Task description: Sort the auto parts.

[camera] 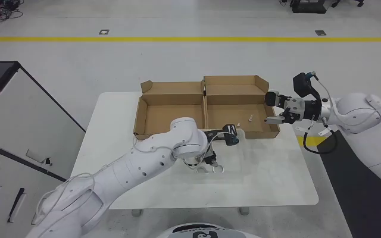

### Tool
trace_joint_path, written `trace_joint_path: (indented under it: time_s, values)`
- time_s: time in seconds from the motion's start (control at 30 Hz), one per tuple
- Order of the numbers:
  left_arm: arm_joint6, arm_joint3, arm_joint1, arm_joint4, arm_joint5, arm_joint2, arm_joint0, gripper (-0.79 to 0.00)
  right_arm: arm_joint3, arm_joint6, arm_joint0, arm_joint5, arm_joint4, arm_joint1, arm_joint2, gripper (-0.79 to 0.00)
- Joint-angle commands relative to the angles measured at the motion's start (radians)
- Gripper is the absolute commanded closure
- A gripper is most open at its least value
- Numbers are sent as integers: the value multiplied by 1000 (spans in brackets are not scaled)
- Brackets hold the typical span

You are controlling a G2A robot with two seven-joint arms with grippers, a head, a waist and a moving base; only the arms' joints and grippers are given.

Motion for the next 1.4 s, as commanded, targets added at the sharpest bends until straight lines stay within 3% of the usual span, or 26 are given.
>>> trace_joint_path:
  time_s: [0.0,0.6,0.77,1.03,1.37]
  values:
    - [9,0,-2,9,2,1,-3,-785,0,0,0,0,0,0,0,-785]
    - [29,-1,-2,12,-3,0,2,-785,0,0,0,0,0,0,0,-785]
    - [2,-1,-10,2,-26,-5,-30,-785,0,0,0,0,0,0,0,-785]
    - [-82,89,-65,-88,-43,62,-112,-785,0,0,0,0,0,0,0,-785]
    - [-30,225,-146,-121,-50,147,-166,-785,0,0,0,0,0,0,0,-785]
